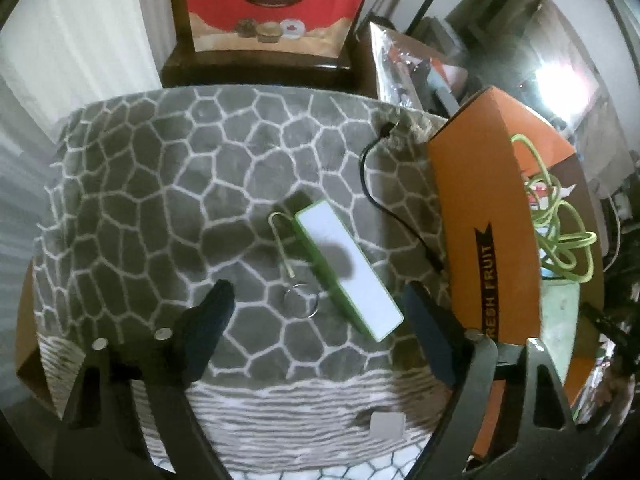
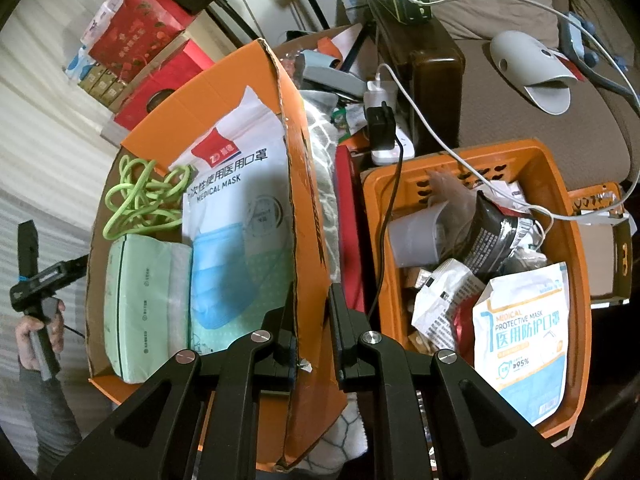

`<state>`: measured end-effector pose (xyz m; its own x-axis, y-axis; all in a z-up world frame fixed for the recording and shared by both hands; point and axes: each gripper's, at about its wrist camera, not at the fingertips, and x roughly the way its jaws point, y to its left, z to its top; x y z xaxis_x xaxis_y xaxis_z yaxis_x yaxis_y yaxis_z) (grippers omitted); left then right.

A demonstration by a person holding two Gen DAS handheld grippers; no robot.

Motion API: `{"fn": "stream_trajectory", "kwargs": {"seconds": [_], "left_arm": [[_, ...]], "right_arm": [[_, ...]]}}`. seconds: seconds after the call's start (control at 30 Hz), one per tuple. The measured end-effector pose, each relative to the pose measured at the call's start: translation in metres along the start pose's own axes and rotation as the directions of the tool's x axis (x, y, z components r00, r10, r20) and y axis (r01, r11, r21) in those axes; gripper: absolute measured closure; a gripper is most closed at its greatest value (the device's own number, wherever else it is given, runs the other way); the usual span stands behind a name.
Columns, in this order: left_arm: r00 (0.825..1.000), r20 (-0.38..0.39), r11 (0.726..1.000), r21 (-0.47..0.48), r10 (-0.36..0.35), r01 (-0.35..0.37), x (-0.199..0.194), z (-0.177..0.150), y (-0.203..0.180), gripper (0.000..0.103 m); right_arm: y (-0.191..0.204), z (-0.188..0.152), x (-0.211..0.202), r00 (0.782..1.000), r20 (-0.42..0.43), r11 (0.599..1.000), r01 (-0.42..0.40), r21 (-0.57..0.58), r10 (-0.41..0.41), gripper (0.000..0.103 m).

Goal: Organize objects
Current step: 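Move the left gripper back over the white-and-green power bank, then close the left gripper on the power bank and lift it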

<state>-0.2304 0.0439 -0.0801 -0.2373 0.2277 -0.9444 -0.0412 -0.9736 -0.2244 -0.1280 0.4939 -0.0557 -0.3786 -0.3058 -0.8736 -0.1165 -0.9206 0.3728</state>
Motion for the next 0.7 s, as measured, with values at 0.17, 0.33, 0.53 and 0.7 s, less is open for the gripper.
{"fn": "stream_trajectory", "kwargs": {"seconds": [0.17, 0.33, 0.53, 0.7], "left_arm": [[1.0, -0.025, 0.999, -0.038, -0.003, 0.002, 0.015, 0.0, -0.005, 0.04], [1.0, -0.027, 0.999, -0.047, 0.014, -0.015, 0.022, 0.002, -0.012, 0.041], [0.999, -0.037, 0.998, -0.045, 0.032, -0.034, 0.032, 0.007, -0.017, 0.043], [0.997, -0.031, 0.997, -0.032, 0.074, -0.075, 0.038, 0.008, -0.022, 0.051]], "right_arm": [[0.0, 0.0, 0.0, 1.0, 0.0, 1.0, -0.001, -0.001, 0.001, 0.091], [0.001, 0.0, 0.0, 1.0, 0.001, 1.0, 0.0, -0.001, 0.0, 0.091], [0.0, 0.0, 0.0, 1.0, 0.0, 1.0, 0.001, -0.001, -0.001, 0.091], [0.001, -0.001, 0.0, 1.0, 0.001, 1.0, 0.0, 0.0, 0.0, 0.091]]}}
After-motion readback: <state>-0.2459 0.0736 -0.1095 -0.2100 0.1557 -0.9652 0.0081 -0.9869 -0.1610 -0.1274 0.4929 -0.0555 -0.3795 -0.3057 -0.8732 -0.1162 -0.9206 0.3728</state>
